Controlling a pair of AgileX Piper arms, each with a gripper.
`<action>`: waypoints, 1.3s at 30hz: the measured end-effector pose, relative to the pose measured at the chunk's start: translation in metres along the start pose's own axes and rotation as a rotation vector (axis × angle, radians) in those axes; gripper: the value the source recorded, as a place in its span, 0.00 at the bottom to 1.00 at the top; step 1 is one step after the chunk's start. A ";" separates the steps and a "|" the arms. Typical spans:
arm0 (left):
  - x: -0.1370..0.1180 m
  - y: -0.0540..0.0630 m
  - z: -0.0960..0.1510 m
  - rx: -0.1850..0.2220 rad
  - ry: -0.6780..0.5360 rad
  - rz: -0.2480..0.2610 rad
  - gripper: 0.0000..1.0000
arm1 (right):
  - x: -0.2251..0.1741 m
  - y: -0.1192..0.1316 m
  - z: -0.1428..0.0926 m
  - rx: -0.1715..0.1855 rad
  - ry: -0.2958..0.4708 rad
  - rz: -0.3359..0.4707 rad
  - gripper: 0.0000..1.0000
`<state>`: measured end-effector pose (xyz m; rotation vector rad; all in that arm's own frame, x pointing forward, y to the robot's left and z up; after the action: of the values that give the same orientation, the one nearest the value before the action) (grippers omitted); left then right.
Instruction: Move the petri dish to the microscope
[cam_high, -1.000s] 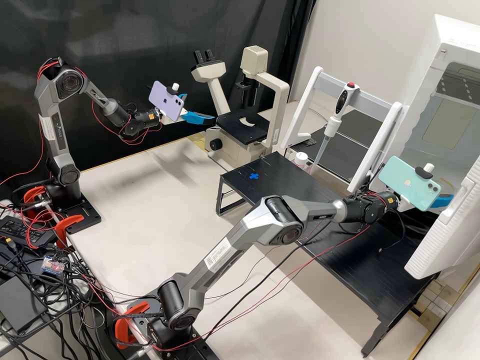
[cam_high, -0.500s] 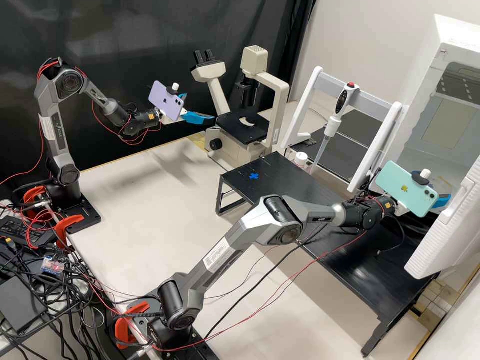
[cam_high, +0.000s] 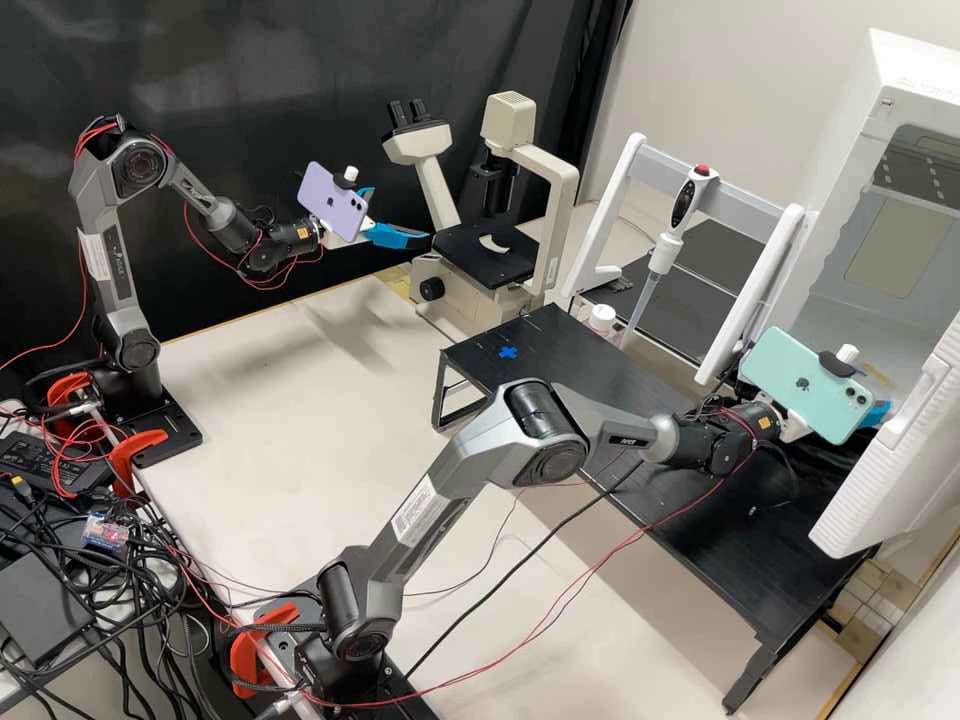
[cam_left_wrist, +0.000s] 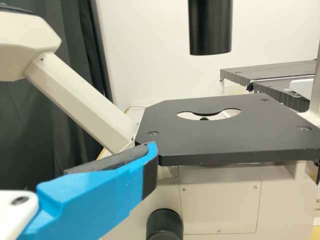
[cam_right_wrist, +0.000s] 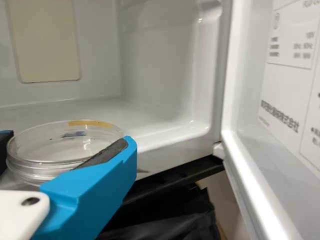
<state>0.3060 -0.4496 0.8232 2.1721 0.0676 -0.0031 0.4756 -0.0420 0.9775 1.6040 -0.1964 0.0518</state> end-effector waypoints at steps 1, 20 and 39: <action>0.000 0.000 0.000 0.000 0.000 0.000 1.00 | -0.003 0.000 0.000 -0.001 0.000 -0.002 0.00; 0.000 0.000 0.000 0.000 0.000 0.000 1.00 | -0.017 0.019 -0.009 -0.061 0.041 0.083 0.00; 0.000 0.000 0.000 0.000 0.000 0.000 1.00 | -0.021 0.007 0.004 -0.048 -0.024 0.036 0.00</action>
<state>0.3060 -0.4496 0.8232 2.1721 0.0676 -0.0031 0.4536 -0.0444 0.9812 1.5542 -0.2438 0.0555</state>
